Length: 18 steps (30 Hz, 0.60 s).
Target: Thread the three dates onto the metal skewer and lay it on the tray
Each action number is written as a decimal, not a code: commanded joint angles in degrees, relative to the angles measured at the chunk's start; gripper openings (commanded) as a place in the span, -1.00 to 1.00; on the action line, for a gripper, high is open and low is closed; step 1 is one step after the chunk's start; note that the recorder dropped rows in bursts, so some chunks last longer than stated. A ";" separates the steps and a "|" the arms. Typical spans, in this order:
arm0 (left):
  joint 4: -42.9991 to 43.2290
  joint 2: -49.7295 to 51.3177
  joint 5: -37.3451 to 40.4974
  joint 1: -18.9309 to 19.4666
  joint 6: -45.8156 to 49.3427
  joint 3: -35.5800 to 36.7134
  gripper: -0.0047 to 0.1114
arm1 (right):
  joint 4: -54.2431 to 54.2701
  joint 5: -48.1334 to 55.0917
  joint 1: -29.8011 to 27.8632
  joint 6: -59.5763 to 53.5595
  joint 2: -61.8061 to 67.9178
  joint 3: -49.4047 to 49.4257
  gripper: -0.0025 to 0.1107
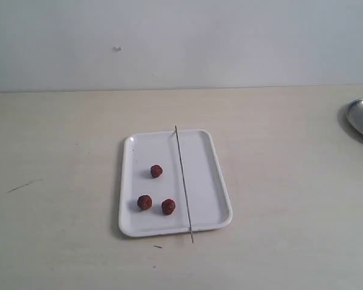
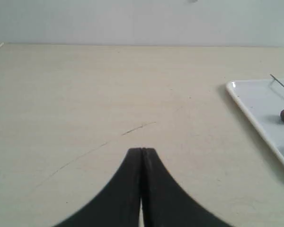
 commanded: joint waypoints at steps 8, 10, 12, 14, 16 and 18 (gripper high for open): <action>-0.05 -0.23 -0.72 0.13 -0.04 -0.14 -0.91 | -0.59 -9.64 -0.31 -0.65 -0.25 0.27 -0.96; -0.05 -0.23 -0.72 0.13 -0.04 -0.14 -0.91 | -0.59 -11.41 -0.31 -0.65 -0.25 0.27 -0.96; -0.05 -0.23 -0.72 0.13 -0.04 -0.14 -0.91 | -0.59 -12.83 -0.31 -0.65 -0.25 0.27 -0.96; -0.05 -0.23 -0.72 0.13 -0.04 -0.14 -0.91 | -0.59 -13.65 -0.31 -0.76 -0.25 0.27 -0.96; -0.05 -0.23 -0.72 0.13 -0.04 -0.14 -0.91 | -0.59 -17.73 -0.31 -0.76 -0.25 0.27 -0.96; -0.05 -0.23 -0.72 0.13 -0.04 -0.14 -0.91 | -0.59 -21.38 -0.31 -0.76 -0.25 0.27 -0.96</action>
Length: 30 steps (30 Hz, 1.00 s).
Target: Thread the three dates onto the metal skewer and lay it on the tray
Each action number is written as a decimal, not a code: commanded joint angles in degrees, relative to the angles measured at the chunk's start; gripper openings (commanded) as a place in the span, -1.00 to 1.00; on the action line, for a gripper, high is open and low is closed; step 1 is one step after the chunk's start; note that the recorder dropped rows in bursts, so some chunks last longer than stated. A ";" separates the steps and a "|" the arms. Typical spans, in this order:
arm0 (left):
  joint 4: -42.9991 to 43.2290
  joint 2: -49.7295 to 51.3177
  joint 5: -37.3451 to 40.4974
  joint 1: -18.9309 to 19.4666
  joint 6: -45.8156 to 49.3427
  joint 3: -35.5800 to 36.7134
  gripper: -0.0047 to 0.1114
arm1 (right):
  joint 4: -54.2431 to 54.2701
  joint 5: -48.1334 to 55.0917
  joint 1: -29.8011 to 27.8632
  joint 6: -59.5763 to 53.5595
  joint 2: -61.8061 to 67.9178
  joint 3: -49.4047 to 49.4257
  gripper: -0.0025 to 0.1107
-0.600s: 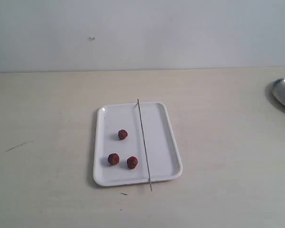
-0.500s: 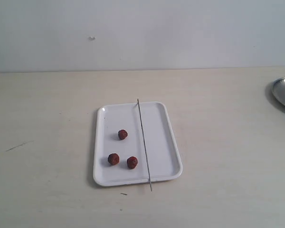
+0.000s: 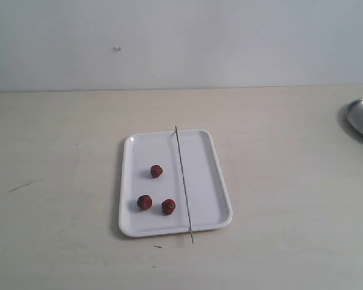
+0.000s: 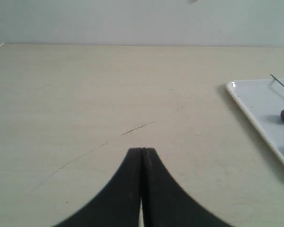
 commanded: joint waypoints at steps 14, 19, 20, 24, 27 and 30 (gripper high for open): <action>-0.05 -0.23 -0.72 0.13 -0.04 -0.14 -0.91 | -1.12 -35.71 -0.31 23.74 -0.25 0.27 -0.96; -0.05 -0.23 -0.72 0.13 0.07 -0.14 -0.91 | -7.39 -20.77 -0.31 21.53 1.89 -9.96 -0.96; -0.05 -0.23 -0.72 0.13 0.07 -0.14 -0.91 | -9.82 -14.07 -0.31 20.91 3.21 -13.07 -0.96; -0.05 -0.23 -0.72 0.13 0.07 -0.14 -0.91 | -12.06 8.58 -0.31 17.20 11.26 -24.20 -0.96; -0.05 -0.23 -0.72 0.13 0.07 -0.14 -0.91 | -11.56 19.74 -0.31 8.37 20.56 -30.92 -0.96; -0.05 -0.23 -0.72 0.13 0.07 -0.14 -0.91 | -10.26 29.18 -0.31 -0.26 30.61 -36.26 -0.96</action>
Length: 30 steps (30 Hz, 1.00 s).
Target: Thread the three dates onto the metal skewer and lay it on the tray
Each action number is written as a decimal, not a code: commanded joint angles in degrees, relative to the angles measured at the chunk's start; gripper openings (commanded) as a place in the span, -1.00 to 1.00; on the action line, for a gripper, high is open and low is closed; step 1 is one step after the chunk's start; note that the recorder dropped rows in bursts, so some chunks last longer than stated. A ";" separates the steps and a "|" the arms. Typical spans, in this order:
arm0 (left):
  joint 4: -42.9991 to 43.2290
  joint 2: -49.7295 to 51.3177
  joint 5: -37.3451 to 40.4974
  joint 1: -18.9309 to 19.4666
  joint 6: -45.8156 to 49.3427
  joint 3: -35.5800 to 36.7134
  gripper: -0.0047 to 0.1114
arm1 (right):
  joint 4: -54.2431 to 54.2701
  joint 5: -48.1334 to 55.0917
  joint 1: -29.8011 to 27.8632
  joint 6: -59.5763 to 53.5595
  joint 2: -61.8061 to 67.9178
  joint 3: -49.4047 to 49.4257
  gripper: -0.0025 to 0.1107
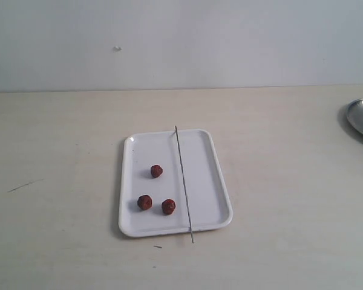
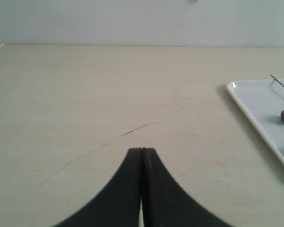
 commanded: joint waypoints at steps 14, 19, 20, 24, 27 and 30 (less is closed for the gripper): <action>-0.05 -0.23 -0.60 0.13 0.07 -0.14 -0.91 | 34.13 39.72 6.42 -34.94 47.59 -20.11 -0.96; -0.05 -0.23 -0.60 0.13 0.07 -0.14 -0.91 | 33.34 33.94 17.68 -31.04 53.86 -20.51 -0.96; -0.05 -0.23 -0.60 0.13 0.07 -0.14 -0.91 | 32.82 32.71 19.33 -29.59 55.12 -21.03 -0.96; -0.05 -0.23 -0.60 0.13 0.07 -0.14 -0.91 | 26.58 31.76 26.46 -22.36 62.18 -25.93 -0.96; -0.05 -0.23 -0.60 0.13 0.07 -0.14 -0.91 | 20.31 32.24 30.82 -16.31 68.30 -30.70 -0.96; -0.05 -0.23 -0.60 0.13 0.07 -0.14 -0.91 | 15.19 32.24 33.37 -11.72 73.75 -34.97 -0.96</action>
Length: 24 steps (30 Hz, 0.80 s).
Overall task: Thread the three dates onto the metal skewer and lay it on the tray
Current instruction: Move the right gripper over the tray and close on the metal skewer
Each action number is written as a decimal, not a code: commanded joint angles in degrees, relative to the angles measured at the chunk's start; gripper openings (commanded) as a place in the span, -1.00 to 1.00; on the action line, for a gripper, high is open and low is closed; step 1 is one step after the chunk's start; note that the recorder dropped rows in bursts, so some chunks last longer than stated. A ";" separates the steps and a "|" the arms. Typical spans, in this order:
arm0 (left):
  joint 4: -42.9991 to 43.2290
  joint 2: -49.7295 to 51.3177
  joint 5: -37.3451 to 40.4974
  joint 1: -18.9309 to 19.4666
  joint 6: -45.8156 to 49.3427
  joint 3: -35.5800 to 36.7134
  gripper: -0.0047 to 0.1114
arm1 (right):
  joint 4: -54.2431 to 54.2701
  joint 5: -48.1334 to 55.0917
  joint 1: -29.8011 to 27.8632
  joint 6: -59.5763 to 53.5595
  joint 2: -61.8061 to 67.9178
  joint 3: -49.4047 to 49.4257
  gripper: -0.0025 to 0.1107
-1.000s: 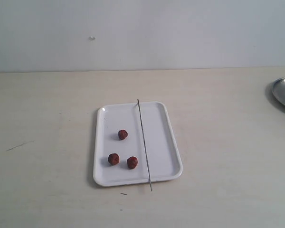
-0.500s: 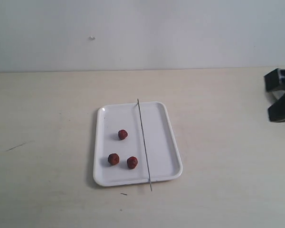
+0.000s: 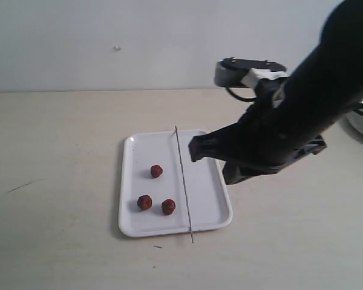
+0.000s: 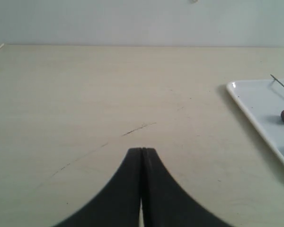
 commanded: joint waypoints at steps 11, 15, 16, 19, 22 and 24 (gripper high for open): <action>-0.05 -0.23 -0.60 0.13 -0.06 -0.14 -0.91 | -11.73 3.82 4.03 3.45 22.05 -18.27 -0.62; -0.05 -0.23 -0.60 0.13 -0.06 -0.14 -0.91 | -12.00 3.32 4.03 3.45 24.80 -19.34 -0.38; -0.05 -0.23 -0.60 0.13 -0.06 -0.14 -0.91 | -12.11 3.22 4.03 3.45 25.21 -19.49 -0.34; -0.05 -0.23 -0.60 0.13 -0.06 -0.14 -0.91 | -11.91 2.19 4.03 3.45 27.66 -19.49 -0.29; -0.05 -0.23 -0.60 0.13 -0.06 -0.14 -0.91 | -11.91 1.82 4.03 3.45 29.13 -19.49 -0.29; -0.05 -0.23 -0.60 0.13 -0.06 -0.14 -0.91 | -12.05 1.83 4.03 3.45 29.85 -19.49 -0.29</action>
